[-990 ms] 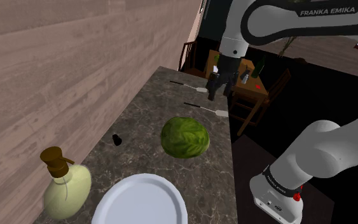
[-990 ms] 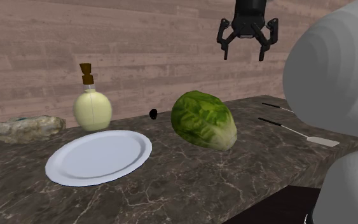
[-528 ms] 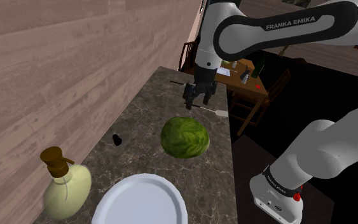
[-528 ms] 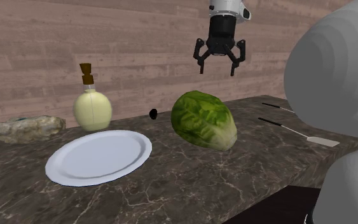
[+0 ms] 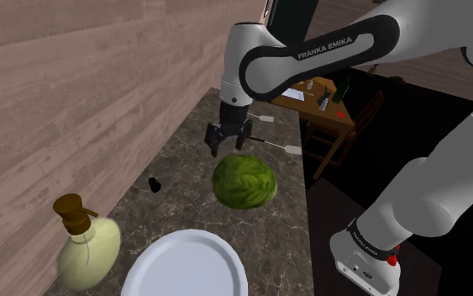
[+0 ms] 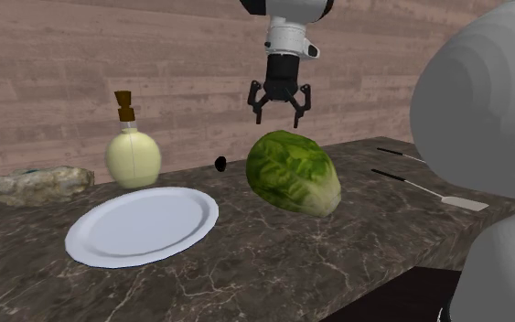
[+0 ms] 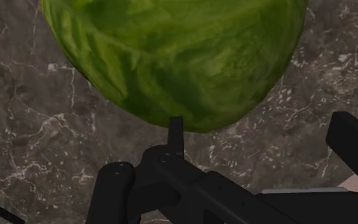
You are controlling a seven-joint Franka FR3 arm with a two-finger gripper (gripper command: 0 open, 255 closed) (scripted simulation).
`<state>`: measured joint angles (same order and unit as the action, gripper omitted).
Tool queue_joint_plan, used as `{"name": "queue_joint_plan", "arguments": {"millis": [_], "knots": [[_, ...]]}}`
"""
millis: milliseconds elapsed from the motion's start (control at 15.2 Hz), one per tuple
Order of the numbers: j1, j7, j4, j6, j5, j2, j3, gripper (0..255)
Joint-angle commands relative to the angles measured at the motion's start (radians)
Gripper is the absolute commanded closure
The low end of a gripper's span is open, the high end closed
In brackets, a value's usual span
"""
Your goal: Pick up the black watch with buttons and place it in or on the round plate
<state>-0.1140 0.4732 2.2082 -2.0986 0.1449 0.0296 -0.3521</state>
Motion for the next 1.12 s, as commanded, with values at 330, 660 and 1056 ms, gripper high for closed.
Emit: {"name": "queue_joint_plan", "arguments": {"millis": [330, 660, 1056], "knots": [[-0.057, 0.129, -0.188, -0.093, -0.097, -0.270, -0.028, 0], [-0.124, 0.208, -0.368, -0.110, -0.168, -0.462, -0.017, 0], [-0.219, 0.274, -0.643, -0.082, -0.232, -0.699, 0.010, 0]]}}
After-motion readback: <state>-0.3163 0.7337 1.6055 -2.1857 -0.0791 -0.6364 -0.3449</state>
